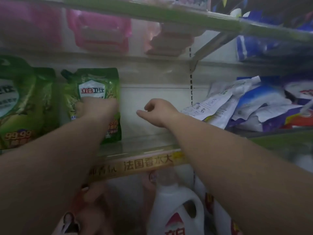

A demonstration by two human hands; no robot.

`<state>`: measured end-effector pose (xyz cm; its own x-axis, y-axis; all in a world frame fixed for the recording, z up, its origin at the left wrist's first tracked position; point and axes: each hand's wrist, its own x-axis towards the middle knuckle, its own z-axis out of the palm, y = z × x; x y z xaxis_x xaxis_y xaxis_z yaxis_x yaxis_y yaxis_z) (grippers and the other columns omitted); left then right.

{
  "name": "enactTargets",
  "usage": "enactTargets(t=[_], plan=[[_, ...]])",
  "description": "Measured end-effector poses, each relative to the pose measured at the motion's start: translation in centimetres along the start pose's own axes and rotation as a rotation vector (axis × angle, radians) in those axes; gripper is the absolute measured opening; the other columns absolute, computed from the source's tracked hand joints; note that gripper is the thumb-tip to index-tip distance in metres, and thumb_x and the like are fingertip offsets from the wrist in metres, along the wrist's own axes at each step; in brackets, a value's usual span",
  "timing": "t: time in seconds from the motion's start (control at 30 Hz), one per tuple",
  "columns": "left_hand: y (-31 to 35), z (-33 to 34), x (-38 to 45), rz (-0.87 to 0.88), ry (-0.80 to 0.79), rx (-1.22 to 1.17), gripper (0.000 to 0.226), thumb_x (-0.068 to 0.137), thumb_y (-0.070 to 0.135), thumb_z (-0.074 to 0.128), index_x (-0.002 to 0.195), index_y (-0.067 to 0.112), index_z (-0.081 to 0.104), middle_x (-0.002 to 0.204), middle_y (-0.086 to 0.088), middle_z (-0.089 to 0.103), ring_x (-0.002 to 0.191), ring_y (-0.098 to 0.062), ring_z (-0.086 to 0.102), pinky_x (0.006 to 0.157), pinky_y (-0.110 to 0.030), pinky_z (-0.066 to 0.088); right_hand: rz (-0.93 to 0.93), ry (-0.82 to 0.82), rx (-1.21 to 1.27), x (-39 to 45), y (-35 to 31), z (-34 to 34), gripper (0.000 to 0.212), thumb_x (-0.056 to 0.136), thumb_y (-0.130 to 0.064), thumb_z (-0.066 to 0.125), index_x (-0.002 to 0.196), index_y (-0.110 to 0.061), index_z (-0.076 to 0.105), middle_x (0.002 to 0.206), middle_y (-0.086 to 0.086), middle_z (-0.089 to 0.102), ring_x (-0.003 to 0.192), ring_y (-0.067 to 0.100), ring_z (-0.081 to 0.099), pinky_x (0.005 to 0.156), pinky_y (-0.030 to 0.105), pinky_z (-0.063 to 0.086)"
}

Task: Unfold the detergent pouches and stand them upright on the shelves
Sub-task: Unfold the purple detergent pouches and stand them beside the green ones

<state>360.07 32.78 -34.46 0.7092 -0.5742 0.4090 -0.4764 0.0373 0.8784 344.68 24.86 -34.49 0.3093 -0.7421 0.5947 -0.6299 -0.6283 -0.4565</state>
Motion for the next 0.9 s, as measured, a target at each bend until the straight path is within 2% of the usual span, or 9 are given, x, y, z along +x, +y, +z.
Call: enactTargets(t=[0.1,0.23,0.37,0.47,0.53,0.6,0.63,0.73,0.9], plan=[[1.2,0.9,-2.1,0.068,-0.006,0.056,0.089,0.066,0.037,0.062,0.147,0.005,0.042,0.148,-0.020,0.044,0.130,-0.043,0.051,0.106,-0.056,0.050,0.012,0.051,0.047,-1.0,1.5,-2.1,0.054,0.092,-0.057,0.070,0.133,-0.022,0.066,0.134,-0.004,0.066,0.119,0.019,0.063,0.091,0.029,0.046],[2.9,5.1,-6.6,0.243,-0.106,0.110,0.092,0.081,0.040,0.070,0.157,0.008,0.028,0.161,-0.014,0.030,0.145,-0.036,0.037,0.113,-0.043,0.040,0.020,0.088,0.122,-2.8,4.0,-5.3,0.034,0.101,-0.030,0.063,0.134,-0.025,0.064,0.136,-0.005,0.064,0.121,0.019,0.062,0.089,0.026,0.045],[5.2,8.8,-8.8,0.364,-0.191,0.115,0.100,0.086,0.044,0.075,0.164,0.014,0.019,0.169,-0.006,0.020,0.154,-0.028,0.025,0.118,-0.042,0.033,0.041,0.041,0.251,-5.2,6.5,-7.6,0.045,0.099,-0.014,0.054,0.141,-0.031,0.057,0.142,-0.009,0.055,0.114,0.028,0.066,0.091,0.041,0.061],[5.8,11.0,-10.1,0.405,-0.249,0.086,0.106,0.085,0.047,0.075,0.166,0.017,0.013,0.172,-0.004,0.014,0.158,-0.026,0.018,0.124,-0.045,0.029,0.043,0.104,0.233,-5.9,8.4,-9.0,0.049,0.098,-0.014,0.058,0.144,-0.030,0.056,0.147,-0.010,0.056,0.129,0.019,0.060,0.097,0.037,0.058],[6.1,12.0,-10.8,0.437,-0.270,0.067,0.109,0.084,0.044,0.077,0.167,0.021,0.010,0.173,-0.001,0.010,0.159,-0.024,0.015,0.119,-0.039,0.038,0.052,0.135,0.270,-6.3,9.5,-9.7,0.053,0.094,-0.007,0.057,0.142,-0.029,0.057,0.145,-0.010,0.058,0.133,0.013,0.057,0.101,0.038,0.057],[6.4,12.7,-11.7,0.476,-0.297,0.040,0.114,0.080,0.033,0.080,0.167,0.030,0.007,0.174,0.007,0.006,0.160,-0.021,0.013,0.101,-0.024,0.050,0.050,0.166,0.330,-6.7,10.3,-10.1,0.053,0.089,0.000,0.052,0.132,-0.030,0.062,0.134,-0.014,0.062,0.128,0.009,0.059,0.102,0.040,0.058],[6.5,13.0,-12.0,0.502,-0.325,0.021,0.118,0.075,0.027,0.081,0.166,0.037,0.006,0.174,0.011,0.006,0.159,-0.021,0.015,0.103,-0.025,0.048,0.046,0.185,0.344,-6.8,10.6,-10.2,0.052,0.087,0.001,0.051,0.125,-0.032,0.063,0.128,-0.015,0.064,0.123,0.008,0.061,0.102,0.039,0.057],[6.9,13.9,-12.5,0.547,-0.408,0.010,0.123,0.060,0.023,0.070,0.158,0.055,0.003,0.173,0.018,0.005,0.157,-0.030,0.025,0.114,-0.056,0.044,0.033,0.202,0.328,-7.3,11.4,-10.5,0.047,0.088,-0.001,0.053,0.120,-0.033,0.064,0.119,-0.015,0.066,0.116,0.007,0.063,0.100,0.032,0.055],[7.1,15.3,-12.8,0.575,-0.389,0.133,0.115,0.076,0.029,0.077,0.164,0.042,0.005,0.175,0.008,0.002,0.161,-0.017,0.006,0.126,-0.046,0.023,0.025,0.237,0.303,-8.0,12.5,-10.9,0.038,0.092,-0.009,0.062,0.124,-0.029,0.067,0.119,-0.011,0.068,0.110,0.009,0.064,0.095,0.027,0.052]])
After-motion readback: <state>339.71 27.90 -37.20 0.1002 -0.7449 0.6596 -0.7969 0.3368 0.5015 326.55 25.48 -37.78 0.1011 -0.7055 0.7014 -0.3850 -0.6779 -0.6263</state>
